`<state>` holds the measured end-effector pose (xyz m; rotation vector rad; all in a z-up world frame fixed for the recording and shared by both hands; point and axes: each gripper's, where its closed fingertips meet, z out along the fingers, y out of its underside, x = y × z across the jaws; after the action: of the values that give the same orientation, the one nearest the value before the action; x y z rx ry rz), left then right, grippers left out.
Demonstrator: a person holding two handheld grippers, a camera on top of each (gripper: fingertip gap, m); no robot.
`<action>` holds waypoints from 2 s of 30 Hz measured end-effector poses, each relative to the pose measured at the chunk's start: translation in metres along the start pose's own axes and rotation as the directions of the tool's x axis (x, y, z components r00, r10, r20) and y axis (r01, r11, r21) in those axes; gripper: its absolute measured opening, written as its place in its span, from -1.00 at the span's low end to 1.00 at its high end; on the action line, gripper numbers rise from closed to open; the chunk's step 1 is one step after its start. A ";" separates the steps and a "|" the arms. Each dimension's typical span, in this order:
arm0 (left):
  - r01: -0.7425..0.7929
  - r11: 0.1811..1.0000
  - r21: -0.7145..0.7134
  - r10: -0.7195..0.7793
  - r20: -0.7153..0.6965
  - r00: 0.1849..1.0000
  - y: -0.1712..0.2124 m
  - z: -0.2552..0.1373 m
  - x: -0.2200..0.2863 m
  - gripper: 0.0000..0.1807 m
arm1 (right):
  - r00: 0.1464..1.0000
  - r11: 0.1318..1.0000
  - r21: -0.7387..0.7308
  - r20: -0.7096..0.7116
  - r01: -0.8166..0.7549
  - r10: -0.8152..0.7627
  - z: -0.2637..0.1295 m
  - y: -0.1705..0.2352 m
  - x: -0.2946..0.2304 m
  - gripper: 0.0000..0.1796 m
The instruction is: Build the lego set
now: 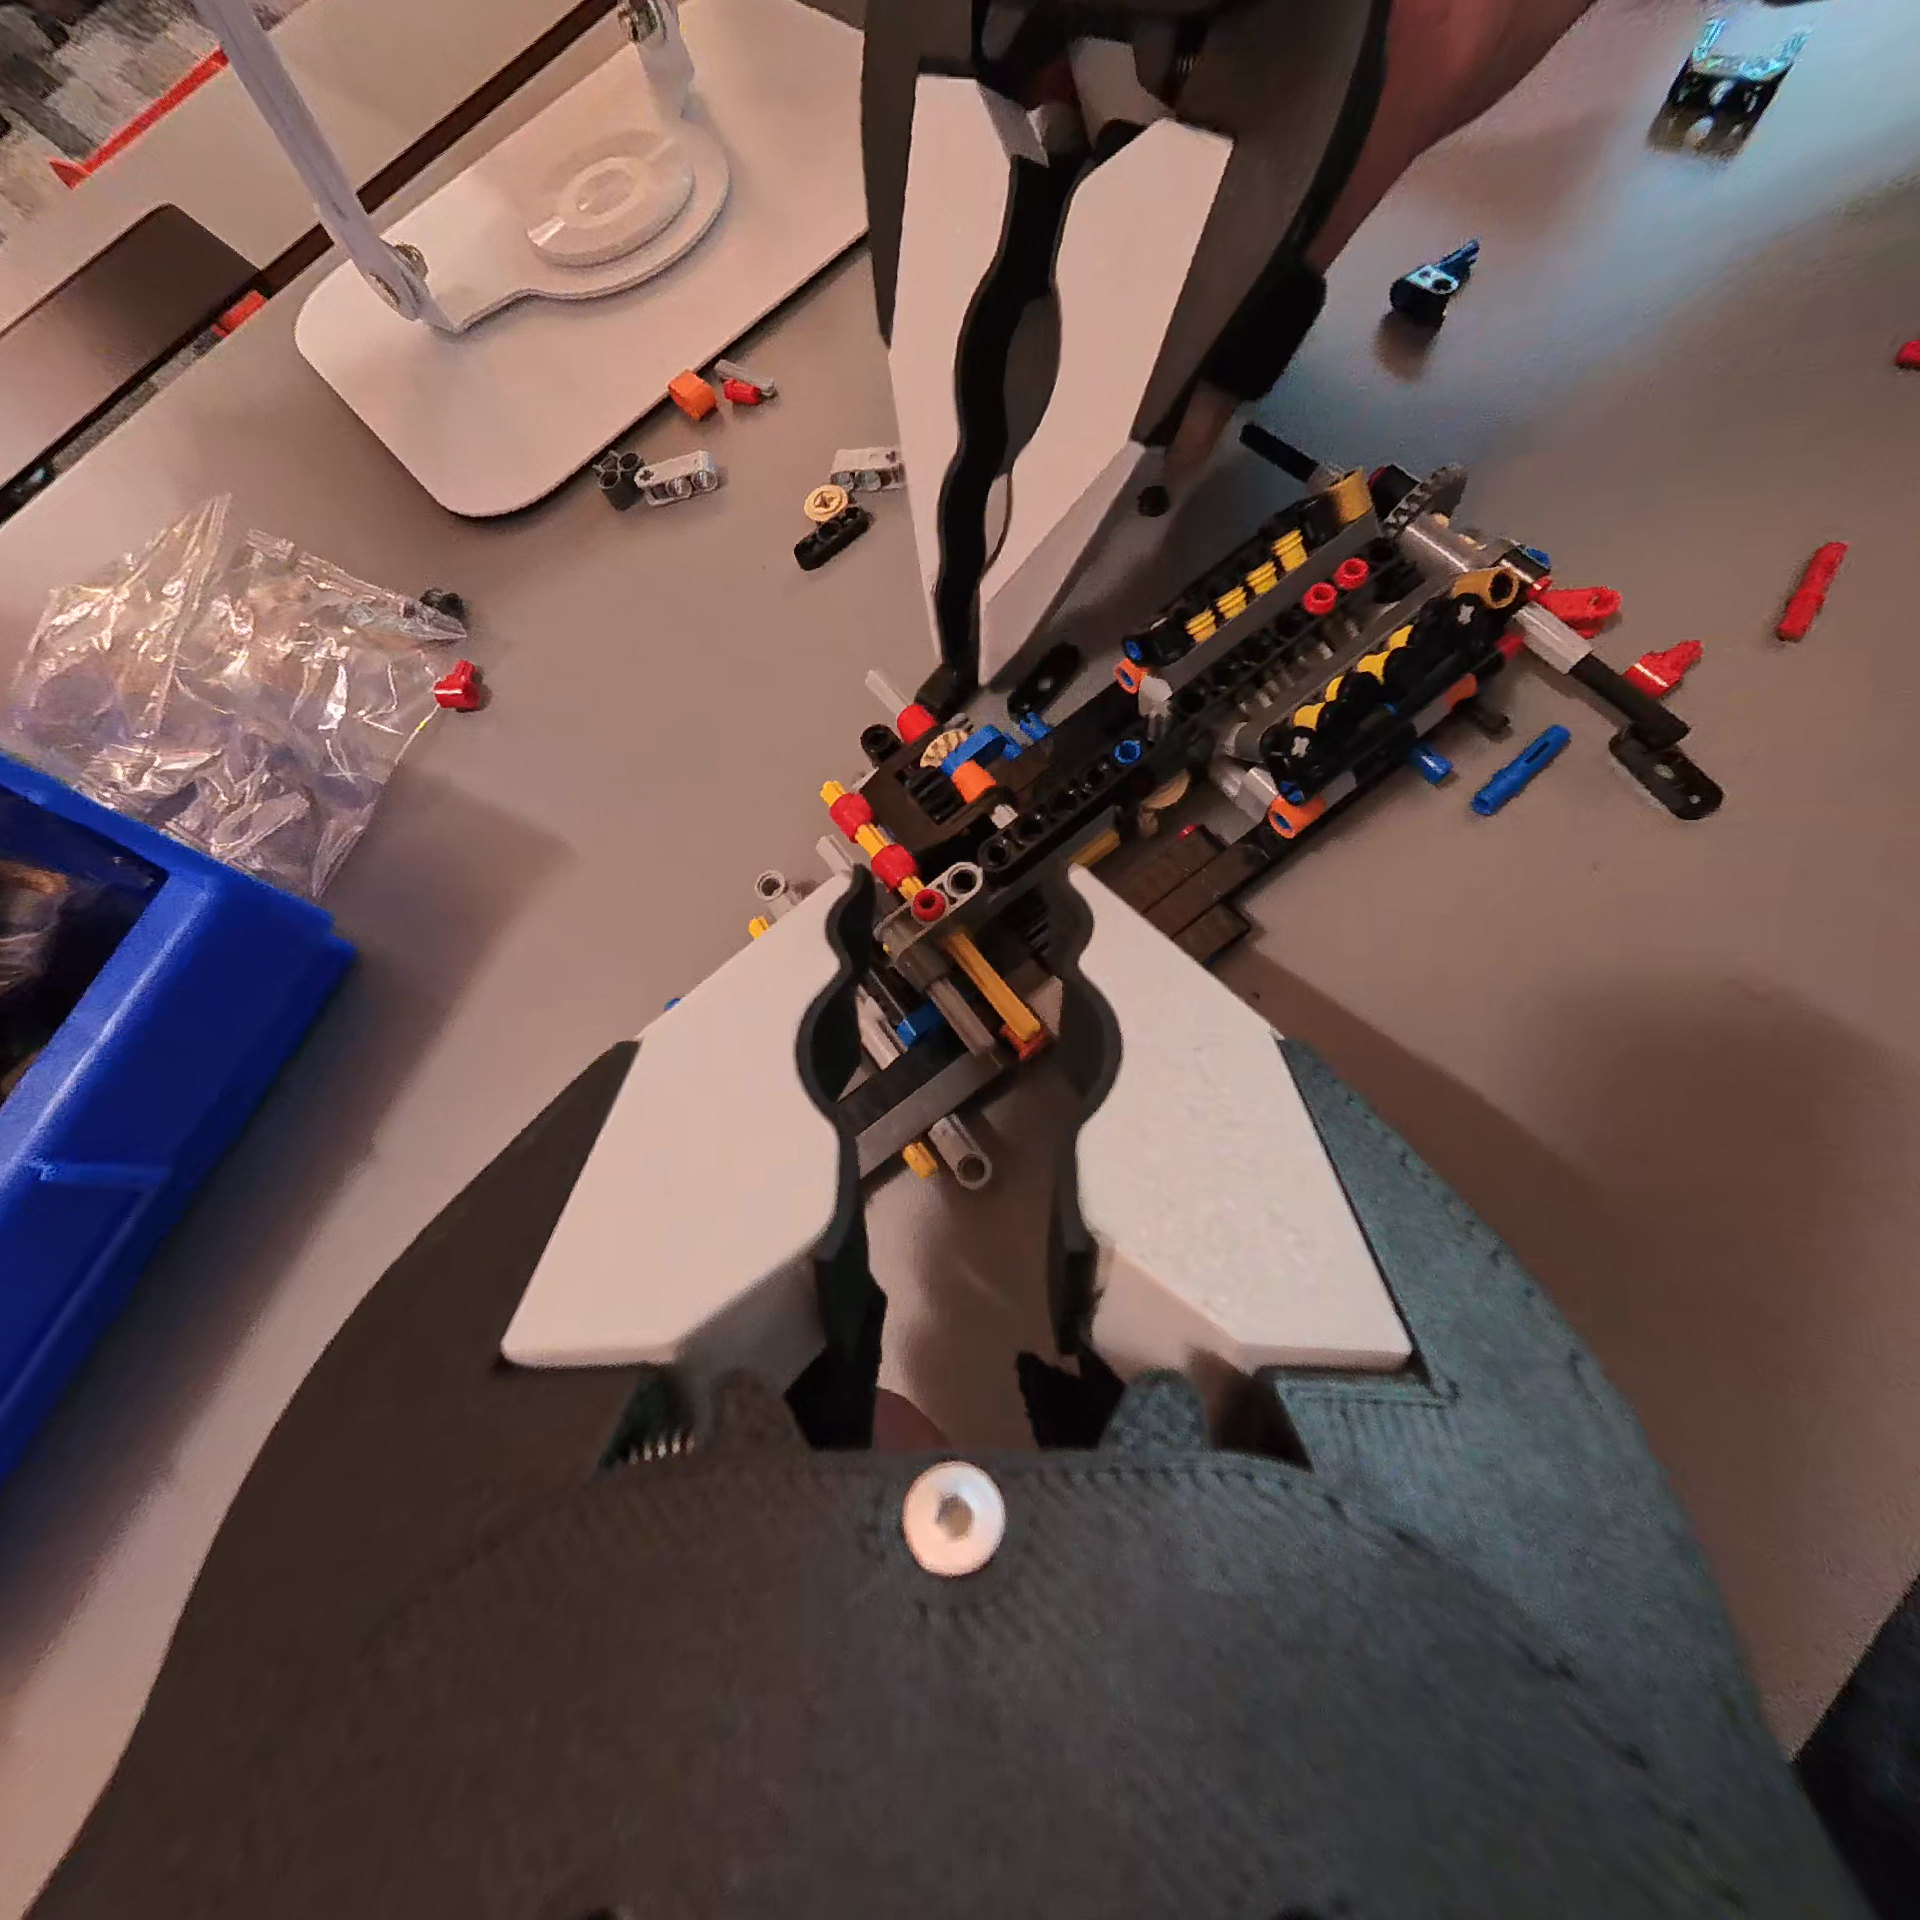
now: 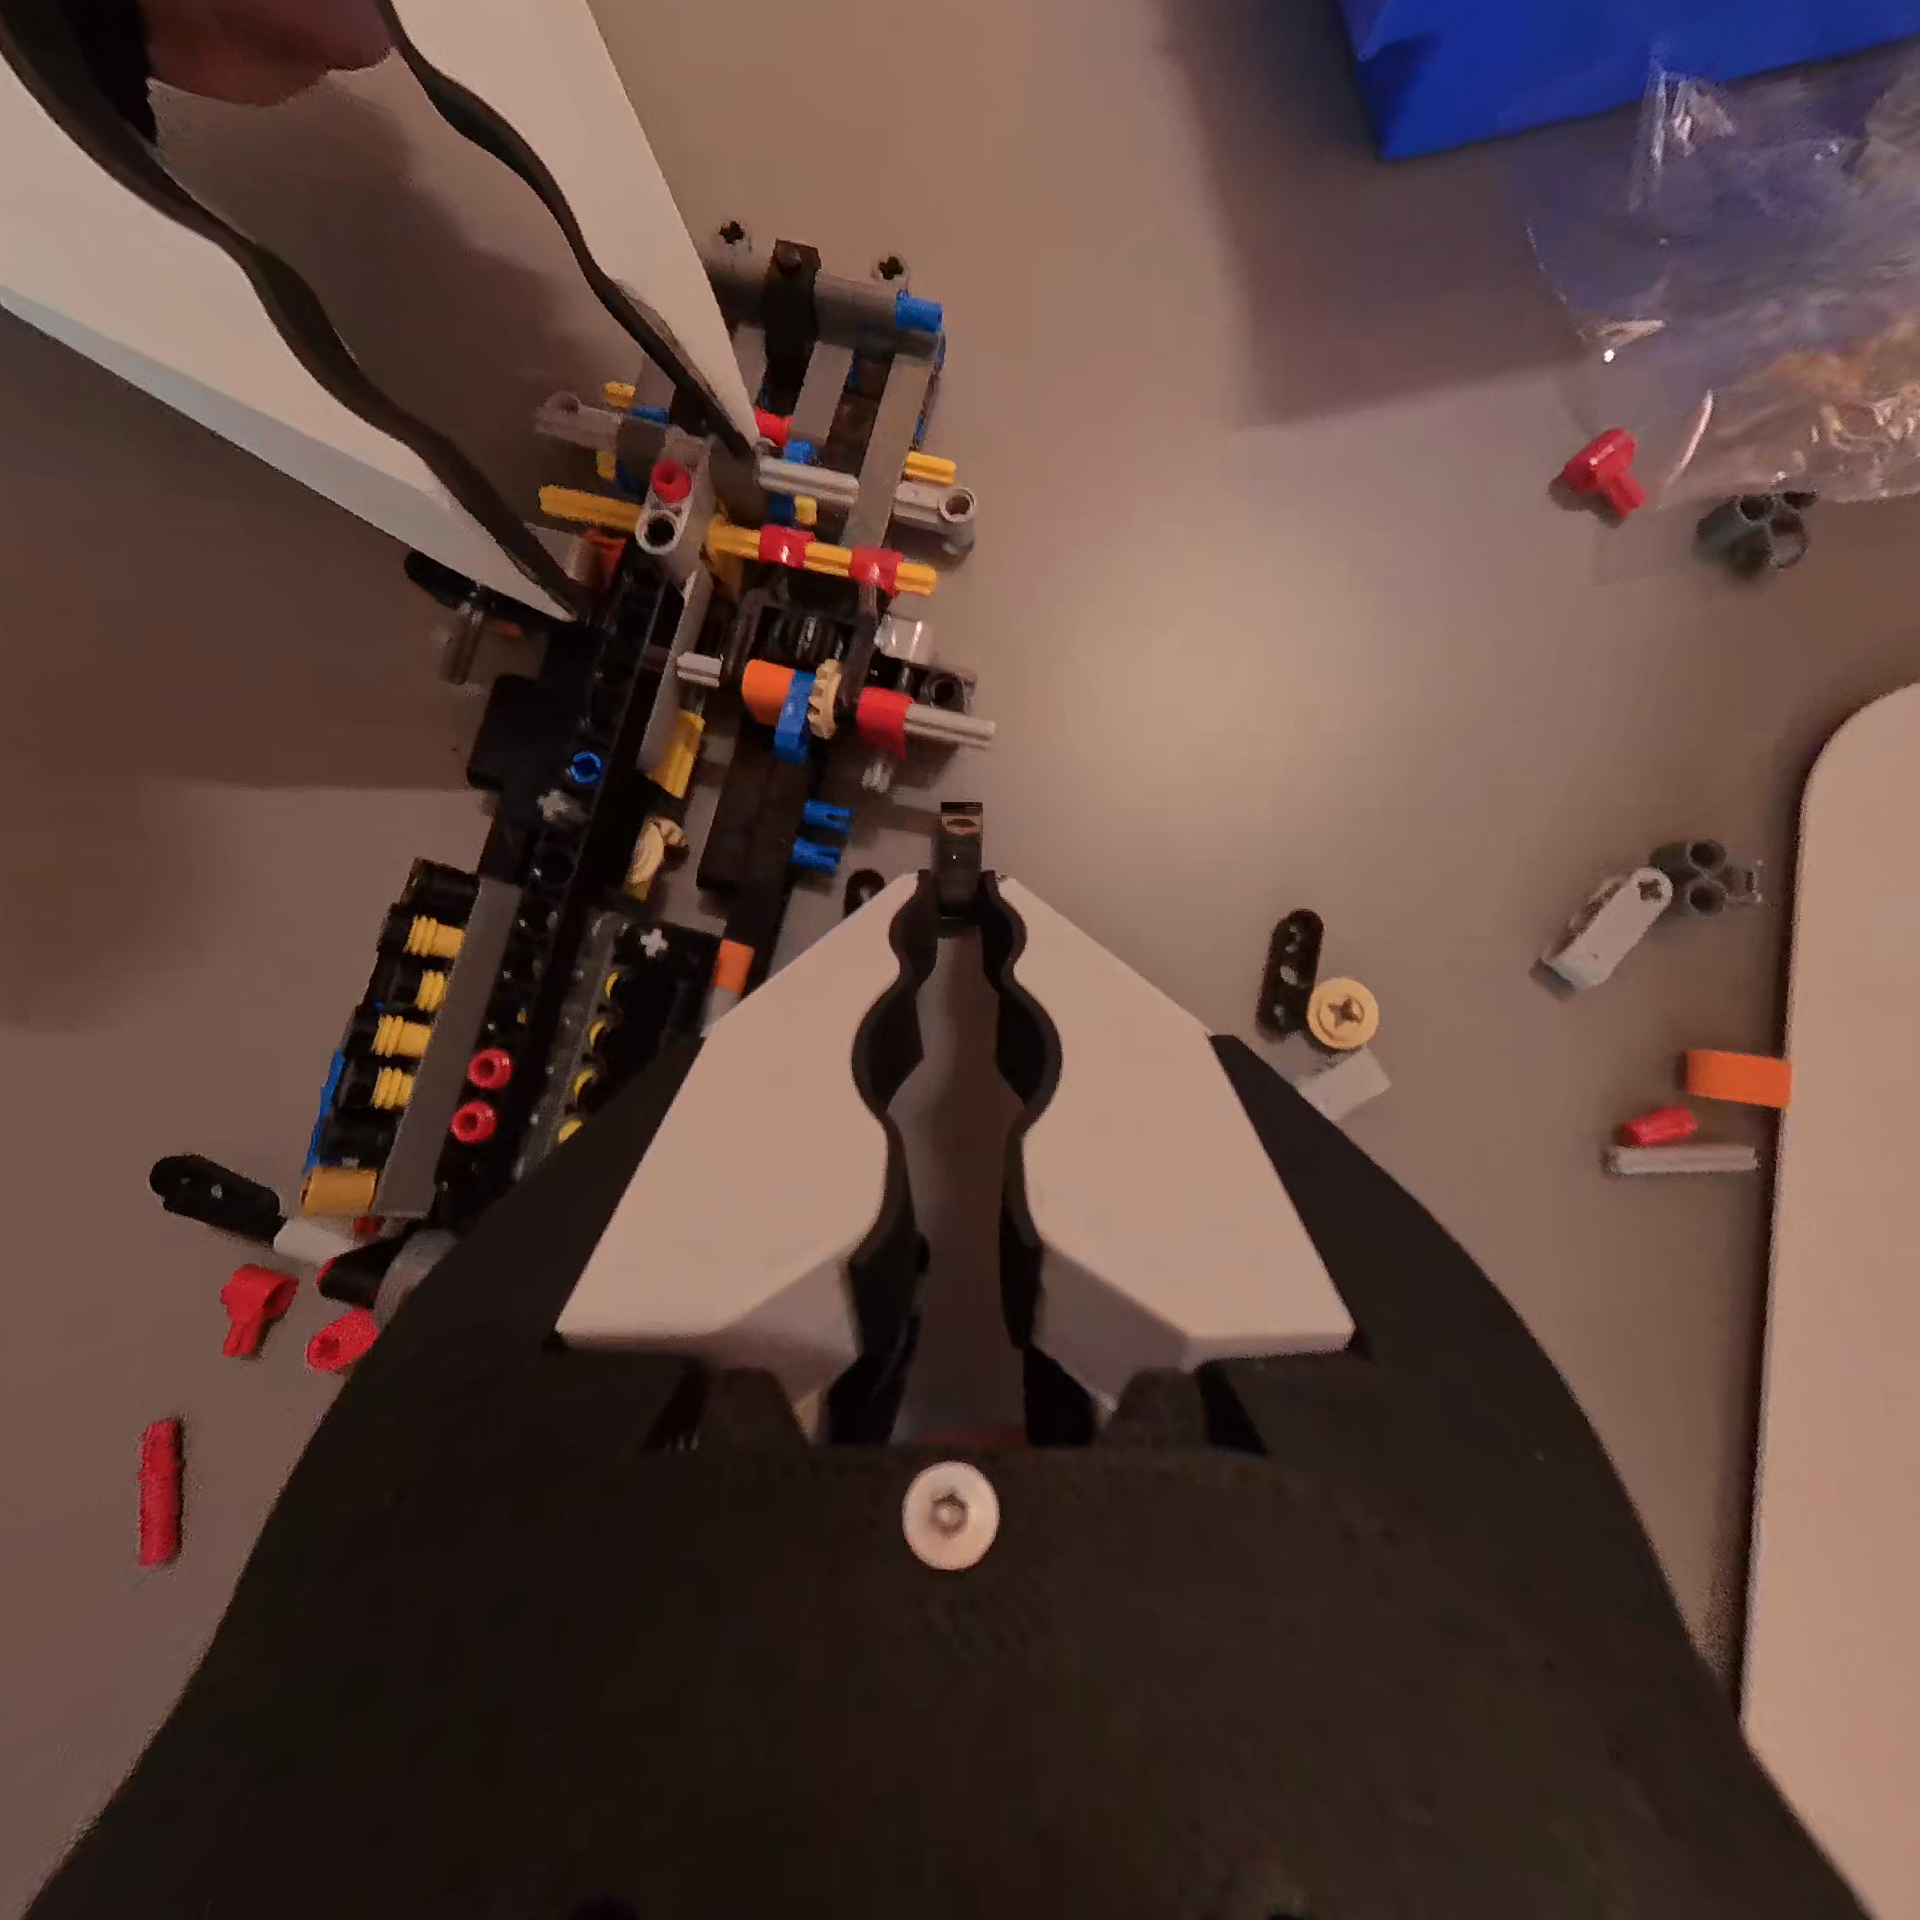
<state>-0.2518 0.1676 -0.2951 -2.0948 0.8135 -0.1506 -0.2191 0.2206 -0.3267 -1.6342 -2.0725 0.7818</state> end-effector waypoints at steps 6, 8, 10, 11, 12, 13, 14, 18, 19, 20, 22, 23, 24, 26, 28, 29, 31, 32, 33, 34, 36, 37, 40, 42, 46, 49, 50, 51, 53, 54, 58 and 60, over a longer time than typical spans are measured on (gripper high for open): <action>-0.012 1.000 0.002 0.012 -0.005 1.000 -0.001 0.000 0.001 -0.66 | 0.999 0.999 -0.024 -0.028 -0.039 0.038 -0.028 0.033 0.008 -0.95; -0.014 1.000 -0.001 0.014 -0.008 1.000 -0.001 0.001 0.002 -0.65 | 0.998 0.998 -0.033 -0.040 -0.055 0.054 -0.039 0.048 0.010 -0.95; -0.016 1.000 0.000 0.016 -0.010 1.000 -0.001 0.001 0.003 -0.64 | 0.996 0.996 -0.040 -0.045 -0.073 0.071 -0.049 0.060 0.010 -0.95; -0.015 1.000 0.002 0.015 -0.014 1.000 -0.002 0.002 0.004 -0.64 | 0.996 0.996 -0.045 -0.044 -0.080 0.078 -0.053 0.064 0.010 -0.95; -0.013 1.000 0.004 0.013 -0.018 1.000 -0.002 0.002 0.005 -0.63 | 0.996 0.995 -0.048 -0.042 -0.084 0.082 -0.056 0.067 0.008 -0.95; -0.013 1.000 0.006 0.013 -0.016 1.000 -0.003 0.002 0.005 -0.62 | 0.996 0.995 -0.046 -0.040 -0.087 0.085 -0.060 0.070 0.007 -0.95; -0.013 1.000 0.006 0.013 -0.015 1.000 -0.004 0.002 0.005 -0.60 | 0.995 0.995 -0.039 -0.044 -0.091 0.089 -0.064 0.071 0.008 -0.90; -0.012 1.000 0.022 0.012 -0.008 1.000 -0.010 -0.001 0.004 -0.57 | 0.992 0.995 0.011 -0.085 -0.096 0.097 -0.083 0.066 0.019 -0.83; -0.011 1.000 0.026 0.011 -0.005 1.000 -0.012 -0.001 0.003 -0.56 | 0.990 0.995 0.021 -0.101 -0.095 0.097 -0.088 0.064 0.022 -0.82; -0.013 0.999 0.030 0.013 0.000 1.000 -0.015 -0.002 0.002 -0.56 | 0.989 0.995 0.027 -0.115 -0.094 0.097 -0.093 0.064 0.025 -0.81; -0.021 0.999 0.042 0.021 0.007 1.000 -0.022 -0.002 0.000 -0.55 | 0.986 0.996 0.039 -0.138 -0.086 0.091 -0.102 0.063 0.029 -0.81; -0.028 0.999 0.045 0.028 0.011 1.000 -0.026 -0.002 -0.001 -0.55 | 0.985 0.995 0.049 -0.147 -0.086 0.093 -0.106 0.063 0.030 -0.81; -0.037 0.998 0.047 0.037 0.015 0.999 -0.030 -0.001 -0.002 -0.54 | 0.984 0.994 0.062 -0.152 -0.088 0.097 -0.110 0.063 0.031 -0.81; -0.055 0.997 0.053 0.055 0.007 0.998 -0.039 0.000 -0.001 -0.54 | 0.981 0.993 0.072 -0.162 -0.093 0.104 -0.116 0.067 0.031 -0.80; -0.081 0.996 0.045 0.080 0.020 0.997 -0.045 0.003 -0.003 -0.54 | 0.979 0.991 0.083 -0.163 -0.107 0.120 -0.120 0.073 0.030 -0.78; -0.088 0.995 0.045 0.088 0.018 0.996 -0.049 0.005 -0.003 -0.54 | 0.979 0.990 0.085 -0.157 -0.117 0.129 -0.120 0.077 0.029 -0.77; -0.092 0.995 0.041 0.091 0.020 0.996 -0.054 0.010 -0.004 -0.53 | 0.977 0.988 0.089 -0.162 -0.127 0.140 -0.122 0.083 0.028 -0.70; -0.094 0.995 0.040 0.093 0.019 0.995 -0.056 0.012 -0.005 -0.53 | 0.978 0.987 0.095 -0.154 -0.128 0.142 -0.121 0.084 0.026 -0.70; -0.094 0.995 0.045 0.093 0.012 0.996 -0.059 0.014 -0.005 -0.53 | 0.979 0.986 0.101 -0.146 -0.131 0.145 -0.120 0.085 0.023 -0.70; -0.093 0.995 0.048 0.093 0.003 0.996 -0.062 0.017 -0.003 -0.53 | 0.979 0.986 0.100 -0.144 -0.132 0.146 -0.118 0.086 0.021 -0.69; -0.099 0.994 0.044 0.100 -0.018 0.995 -0.066 0.023 0.002 -0.51 | 0.981 0.989 0.088 -0.146 -0.119 0.131 -0.114 0.087 0.018 -0.68; -0.101 0.994 0.040 0.102 -0.026 0.994 -0.068 0.026 0.005 -0.50 | 0.983 0.991 0.081 -0.139 -0.111 0.121 -0.111 0.088 0.014 -0.69; -0.103 0.994 0.027 0.105 -0.065 0.992 -0.073 0.033 0.022 -0.45 | 0.987 0.995 0.050 -0.133 -0.085 0.091 -0.101 0.091 0.007 -0.69; -0.095 0.995 0.010 0.096 -0.078 0.992 -0.072 0.035 0.033 -0.40 | 0.988 0.997 0.034 -0.138 -0.067 0.071 -0.097 0.093 0.004 -0.69; -0.055 0.998 -0.017 0.053 -0.115 0.992 -0.070 0.038 0.065 -0.36 | 0.990 0.997 0.048 -0.129 -0.056 0.062 -0.091 0.092 0.000 -0.72; -0.055 0.997 -0.060 0.048 -0.108 0.993 -0.064 0.042 0.082 -0.36 | 0.991 0.996 0.066 -0.122 -0.053 0.060 -0.090 0.091 -0.002 -0.73; -0.052 0.996 -0.074 0.045 -0.101 0.994 -0.062 0.044 0.085 -0.36 | 0.991 0.996 0.070 -0.120 -0.052 0.060 -0.090 0.091 -0.003 -0.73; -0.044 0.995 -0.086 0.036 -0.099 0.994 -0.059 0.046 0.088 -0.37 | 0.991 0.996 0.074 -0.121 -0.053 0.061 -0.090 0.091 -0.004 -0.72; -0.031 0.995 -0.091 0.021 -0.101 0.995 -0.057 0.050 0.093 -0.37 | 0.991 0.996 0.077 -0.120 -0.055 0.064 -0.090 0.091 -0.004 -0.73; -0.027 0.996 -0.086 0.019 -0.093 0.996 -0.057 0.050 0.093 -0.37 | 0.990 0.995 0.079 -0.121 -0.057 0.066 -0.091 0.092 -0.004 -0.72; -0.029 0.996 -0.089 0.023 -0.065 0.998 -0.057 0.049 0.088 -0.56 | 0.991 0.993 0.098 -0.109 -0.069 0.080 -0.091 0.091 -0.003 -0.72; -0.042 0.995 -0.090 0.037 -0.049 0.998 -0.055 0.049 0.086 -0.65 | 0.991 0.993 0.099 -0.109 -0.071 0.082 -0.091 0.091 -0.003 -0.72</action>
<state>-0.1384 0.1722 -0.2988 -2.1660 0.9049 -0.1452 -0.0944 0.2500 -0.3148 -1.6743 -1.8765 0.7813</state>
